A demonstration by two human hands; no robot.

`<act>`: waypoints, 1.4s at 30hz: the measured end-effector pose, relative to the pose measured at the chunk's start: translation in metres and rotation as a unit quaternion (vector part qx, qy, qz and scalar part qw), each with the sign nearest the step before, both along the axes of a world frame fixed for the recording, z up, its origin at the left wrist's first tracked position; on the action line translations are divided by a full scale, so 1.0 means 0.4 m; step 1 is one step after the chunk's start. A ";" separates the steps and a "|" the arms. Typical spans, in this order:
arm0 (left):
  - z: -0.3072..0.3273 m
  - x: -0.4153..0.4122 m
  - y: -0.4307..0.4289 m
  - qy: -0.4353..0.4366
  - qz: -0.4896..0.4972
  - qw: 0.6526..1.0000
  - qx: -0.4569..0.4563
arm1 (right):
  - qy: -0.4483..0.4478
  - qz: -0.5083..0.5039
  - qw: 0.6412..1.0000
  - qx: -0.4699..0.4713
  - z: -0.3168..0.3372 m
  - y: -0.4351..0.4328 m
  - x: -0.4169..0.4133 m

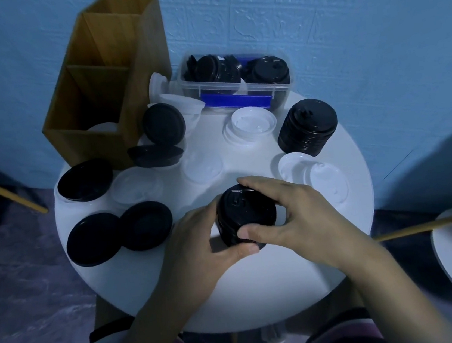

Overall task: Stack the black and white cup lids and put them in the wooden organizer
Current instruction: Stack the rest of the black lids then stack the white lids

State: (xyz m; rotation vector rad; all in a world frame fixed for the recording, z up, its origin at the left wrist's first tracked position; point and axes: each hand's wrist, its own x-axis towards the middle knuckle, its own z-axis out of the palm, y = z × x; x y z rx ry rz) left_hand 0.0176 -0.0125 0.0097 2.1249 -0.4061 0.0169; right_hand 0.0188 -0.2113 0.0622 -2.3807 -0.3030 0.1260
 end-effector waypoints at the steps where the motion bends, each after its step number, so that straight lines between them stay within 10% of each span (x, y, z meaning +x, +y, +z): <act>1: 0.000 0.001 0.000 0.002 0.001 1.000 -0.002 | 0.004 0.003 1.000 -0.004 0.004 -0.001 0.001; 24: -0.026 0.001 0.003 0.003 0.029 0.999 0.046 | 0.019 -0.007 0.999 0.029 -0.023 0.003 -0.003; 42: -0.029 0.000 0.008 0.006 -0.009 1.000 0.014 | 0.079 -0.019 0.958 0.275 -0.111 -0.019 -0.019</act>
